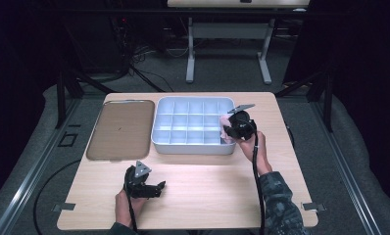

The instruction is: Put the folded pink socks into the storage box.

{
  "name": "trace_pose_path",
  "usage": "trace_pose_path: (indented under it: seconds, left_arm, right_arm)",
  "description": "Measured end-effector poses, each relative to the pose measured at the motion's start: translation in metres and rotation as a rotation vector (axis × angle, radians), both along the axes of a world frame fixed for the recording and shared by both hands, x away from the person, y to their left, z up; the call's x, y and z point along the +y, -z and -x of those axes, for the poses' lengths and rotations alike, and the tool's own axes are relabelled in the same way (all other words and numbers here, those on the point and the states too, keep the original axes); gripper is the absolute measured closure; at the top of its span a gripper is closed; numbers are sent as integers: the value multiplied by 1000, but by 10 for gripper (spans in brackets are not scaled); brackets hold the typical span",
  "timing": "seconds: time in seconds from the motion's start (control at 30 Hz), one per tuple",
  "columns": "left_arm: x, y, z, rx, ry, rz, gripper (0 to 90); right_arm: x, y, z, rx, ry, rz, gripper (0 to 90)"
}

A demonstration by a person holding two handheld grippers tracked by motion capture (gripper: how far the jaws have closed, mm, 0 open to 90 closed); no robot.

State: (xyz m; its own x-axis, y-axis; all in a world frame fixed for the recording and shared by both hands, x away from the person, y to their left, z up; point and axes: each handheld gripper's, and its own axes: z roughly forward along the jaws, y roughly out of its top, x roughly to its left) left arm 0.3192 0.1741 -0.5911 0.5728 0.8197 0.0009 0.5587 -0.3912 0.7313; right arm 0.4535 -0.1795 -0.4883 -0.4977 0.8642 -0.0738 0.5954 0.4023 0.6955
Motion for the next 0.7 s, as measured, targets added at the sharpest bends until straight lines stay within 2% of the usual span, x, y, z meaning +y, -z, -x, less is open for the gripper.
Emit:
trace_pose_path:
  seconds: [0.2, 0.33, 0.47, 0.57, 0.7]
  left_arm:
    - [0, 0, 0, 0, -1, 0, 100]
    - [0, 0, 0, 0, -1, 0, 100]
    - [0, 0, 0, -1, -1, 0, 101]
    - [0, 0, 0, 0, -1, 0, 101]
    - [0, 0, 0, 0, -1, 0, 101]
  right_arm:
    - [1, 7, -4, 12, 1, 33, 690]
    - [1, 9, -5, 32, -10, 49, 642]
    - [-1, 9, -5, 72, -12, 34, 489]
    - [-3, 6, -2, 75, -18, 12, 477]
    - [-5, 1, 3, 67, -25, -6, 512]
